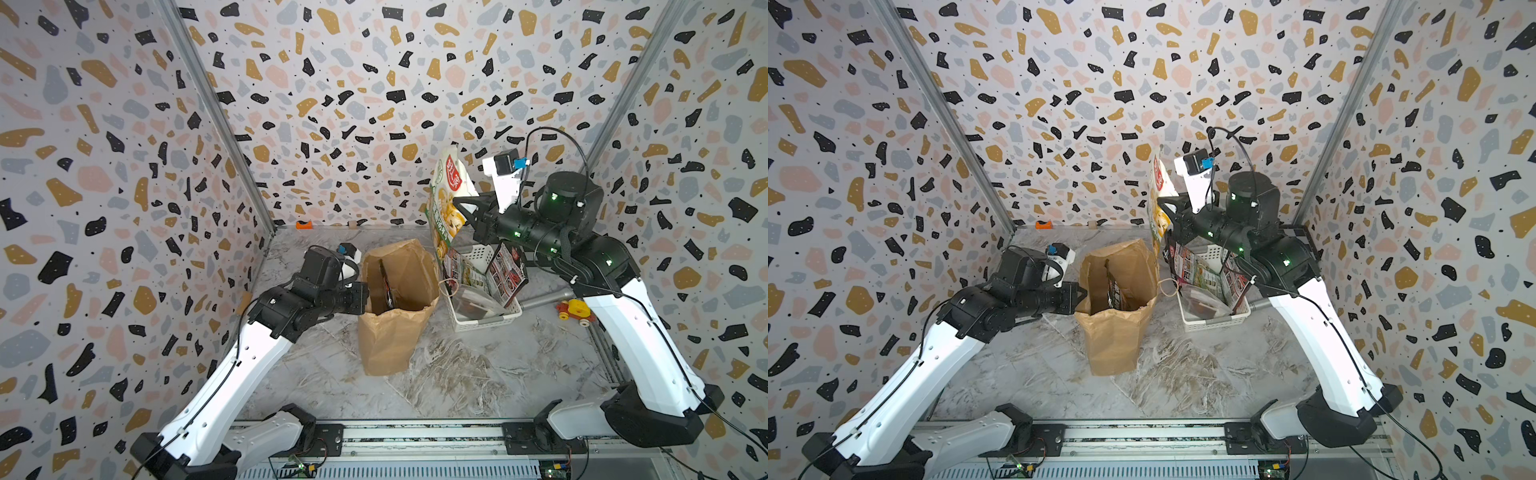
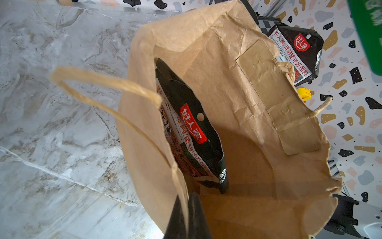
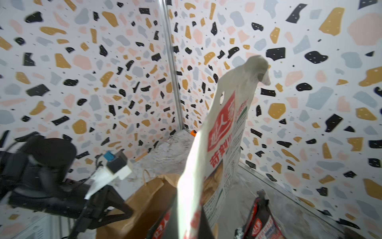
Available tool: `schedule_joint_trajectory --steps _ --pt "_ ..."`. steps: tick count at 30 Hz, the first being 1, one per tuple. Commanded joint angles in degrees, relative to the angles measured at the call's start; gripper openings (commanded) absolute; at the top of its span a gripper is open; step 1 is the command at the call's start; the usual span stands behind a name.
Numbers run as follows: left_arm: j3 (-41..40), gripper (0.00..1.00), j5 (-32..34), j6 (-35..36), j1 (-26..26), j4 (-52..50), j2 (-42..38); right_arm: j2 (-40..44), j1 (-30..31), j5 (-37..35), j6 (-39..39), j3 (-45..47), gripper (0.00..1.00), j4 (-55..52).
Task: Place the condiment packets inside the bag
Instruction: Place the condiment packet in the paper bag.
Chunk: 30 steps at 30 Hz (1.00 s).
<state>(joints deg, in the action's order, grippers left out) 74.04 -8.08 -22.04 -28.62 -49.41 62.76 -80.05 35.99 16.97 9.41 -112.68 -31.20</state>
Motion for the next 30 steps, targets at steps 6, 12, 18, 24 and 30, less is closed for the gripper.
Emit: schedule_joint_trajectory --steps 6,12,18,24,30 --pt "-0.08 0.0 -0.35 -0.08 -0.04 2.04 0.1 3.38 2.71 10.46 19.72 13.57 0.0 19.49" --pt "-0.21 0.0 -0.37 0.15 -0.05 2.03 -0.05 1.66 3.76 11.43 24.17 19.47 0.0 23.28" --pt "-0.39 0.0 -0.13 0.32 -0.06 2.12 -0.07 2.72 3.83 12.17 29.66 28.01 0.0 27.09" --pt "-0.57 0.0 -0.25 0.16 -0.09 2.39 0.27 7.31 3.94 4.95 36.15 42.41 0.0 39.44" --pt "-0.85 0.0 -0.11 0.07 -0.07 2.11 0.2 6.72 4.6 1.01 39.35 48.94 0.0 45.52"
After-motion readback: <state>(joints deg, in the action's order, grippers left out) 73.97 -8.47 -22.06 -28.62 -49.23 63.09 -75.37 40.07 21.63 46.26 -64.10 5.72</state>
